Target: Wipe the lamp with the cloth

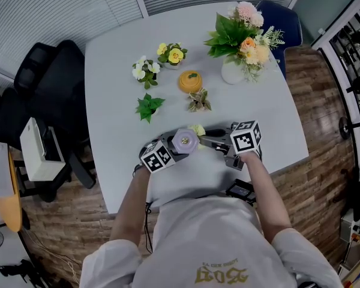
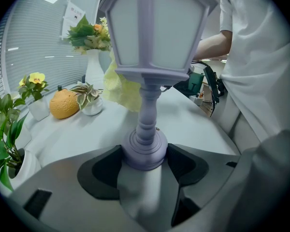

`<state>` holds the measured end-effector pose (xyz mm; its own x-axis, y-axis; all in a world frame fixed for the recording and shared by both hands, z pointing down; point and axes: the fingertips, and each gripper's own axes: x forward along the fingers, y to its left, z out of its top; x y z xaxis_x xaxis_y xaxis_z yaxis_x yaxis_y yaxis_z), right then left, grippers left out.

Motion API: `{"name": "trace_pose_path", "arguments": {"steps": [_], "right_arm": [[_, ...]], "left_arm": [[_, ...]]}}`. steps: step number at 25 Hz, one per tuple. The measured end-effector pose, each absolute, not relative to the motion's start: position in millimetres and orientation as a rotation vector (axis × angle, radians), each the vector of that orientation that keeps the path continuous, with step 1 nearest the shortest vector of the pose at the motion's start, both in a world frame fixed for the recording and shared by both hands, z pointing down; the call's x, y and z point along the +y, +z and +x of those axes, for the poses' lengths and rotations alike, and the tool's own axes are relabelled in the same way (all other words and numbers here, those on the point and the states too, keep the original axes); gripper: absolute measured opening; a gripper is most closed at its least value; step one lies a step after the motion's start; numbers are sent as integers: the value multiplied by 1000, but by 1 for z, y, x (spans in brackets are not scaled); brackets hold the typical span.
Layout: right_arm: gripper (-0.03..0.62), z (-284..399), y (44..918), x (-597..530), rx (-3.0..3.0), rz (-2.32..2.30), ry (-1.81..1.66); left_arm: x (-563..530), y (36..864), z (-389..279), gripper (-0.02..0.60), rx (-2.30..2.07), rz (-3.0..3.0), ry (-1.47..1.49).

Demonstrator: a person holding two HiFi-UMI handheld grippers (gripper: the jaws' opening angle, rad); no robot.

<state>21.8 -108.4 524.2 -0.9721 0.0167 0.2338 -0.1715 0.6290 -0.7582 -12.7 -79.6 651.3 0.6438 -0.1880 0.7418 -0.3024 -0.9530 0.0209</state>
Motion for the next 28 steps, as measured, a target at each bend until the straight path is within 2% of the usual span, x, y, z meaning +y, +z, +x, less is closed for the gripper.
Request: {"name": "trace_pose_path", "arguments": {"steps": [28], "right_arm": [[65, 38, 504, -87, -2700, 131, 1247]], "left_arm": [[-81, 653, -13, 301, -420, 2716, 1199]]}}
